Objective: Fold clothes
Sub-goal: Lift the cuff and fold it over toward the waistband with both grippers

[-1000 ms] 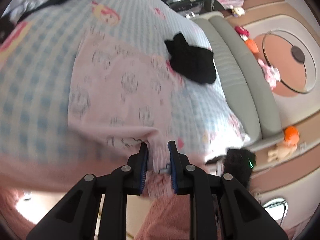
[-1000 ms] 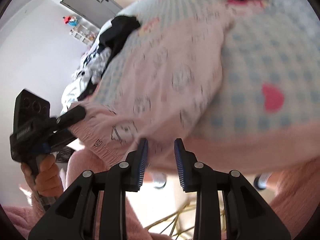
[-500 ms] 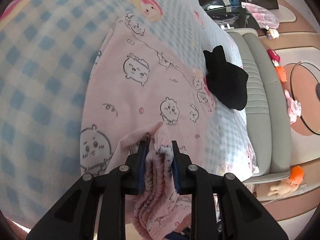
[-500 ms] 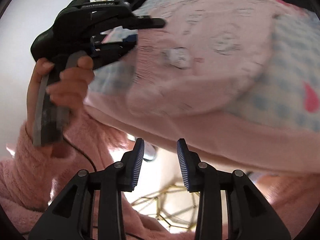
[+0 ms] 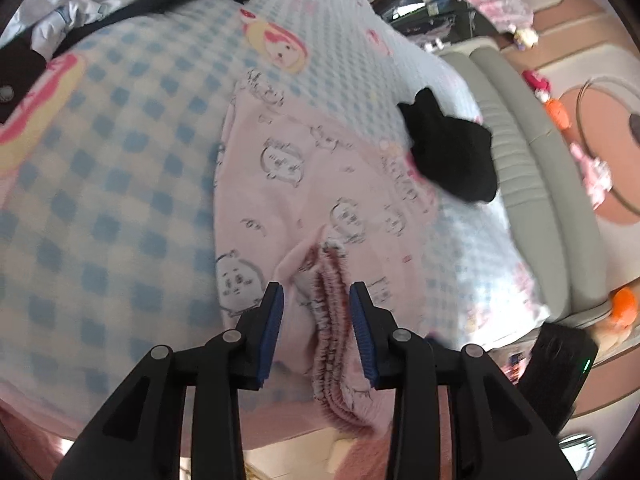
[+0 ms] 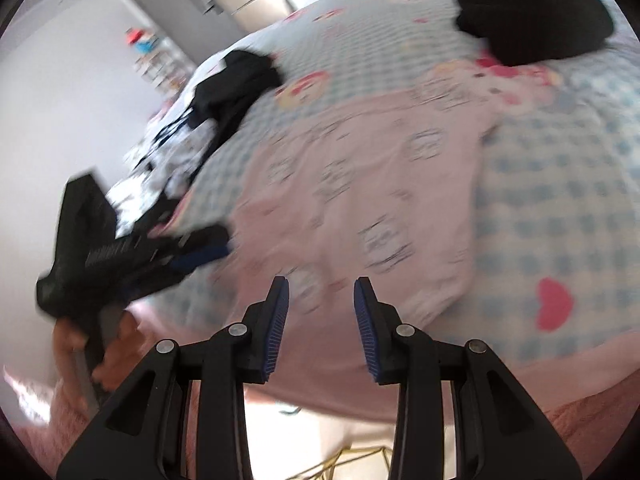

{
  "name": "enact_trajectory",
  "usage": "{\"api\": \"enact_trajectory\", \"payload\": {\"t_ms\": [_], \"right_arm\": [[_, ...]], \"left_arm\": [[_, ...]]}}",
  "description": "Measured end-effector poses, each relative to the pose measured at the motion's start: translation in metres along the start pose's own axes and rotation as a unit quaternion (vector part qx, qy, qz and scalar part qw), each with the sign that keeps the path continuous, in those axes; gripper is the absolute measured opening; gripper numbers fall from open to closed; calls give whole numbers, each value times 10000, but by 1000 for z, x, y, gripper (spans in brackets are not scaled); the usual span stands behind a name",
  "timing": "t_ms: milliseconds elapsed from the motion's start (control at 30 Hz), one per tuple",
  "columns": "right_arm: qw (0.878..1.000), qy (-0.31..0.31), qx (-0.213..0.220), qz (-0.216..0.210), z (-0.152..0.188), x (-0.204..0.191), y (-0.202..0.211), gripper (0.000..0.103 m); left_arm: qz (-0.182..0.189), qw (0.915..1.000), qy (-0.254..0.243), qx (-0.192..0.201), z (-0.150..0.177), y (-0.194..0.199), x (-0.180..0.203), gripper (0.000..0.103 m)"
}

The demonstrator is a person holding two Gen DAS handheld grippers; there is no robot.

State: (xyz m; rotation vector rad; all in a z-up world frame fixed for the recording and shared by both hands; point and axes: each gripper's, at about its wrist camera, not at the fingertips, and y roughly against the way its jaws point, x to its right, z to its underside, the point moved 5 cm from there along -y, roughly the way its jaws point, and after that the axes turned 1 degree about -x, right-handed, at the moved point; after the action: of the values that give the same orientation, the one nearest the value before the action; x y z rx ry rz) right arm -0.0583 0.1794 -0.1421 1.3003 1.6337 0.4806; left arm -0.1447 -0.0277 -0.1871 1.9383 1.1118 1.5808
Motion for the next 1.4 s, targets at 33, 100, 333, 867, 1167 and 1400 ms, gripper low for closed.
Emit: {"api": "enact_trajectory", "payload": {"t_ms": [33,100,333,867,1167,1400], "right_arm": [[9998,-65,13,206,-4,6,-8,34],[9984,-154,-16,550,-7,21,-17,35],[9977,347,55,583,3,4,-1,35],[9888,729,-1233,417,64,8,-35,35],[9946,638,-814,98,32,-7,-45,35],[9994,264,-67,-217,-9,-14,-25,34]], "left_arm": [[-121,9999,-63,-35,3,-2,-3,36],[-359,9991,-191,-116,9,-7,-8,36],[-316,9988,-380,-21,12,4,-7,36],[-804,9919,-913,372,24,25,6,36],[-1178,9826,-1384,373,25,32,4,36],[-1270,9719,-1965,243,14,13,17,36]]}}
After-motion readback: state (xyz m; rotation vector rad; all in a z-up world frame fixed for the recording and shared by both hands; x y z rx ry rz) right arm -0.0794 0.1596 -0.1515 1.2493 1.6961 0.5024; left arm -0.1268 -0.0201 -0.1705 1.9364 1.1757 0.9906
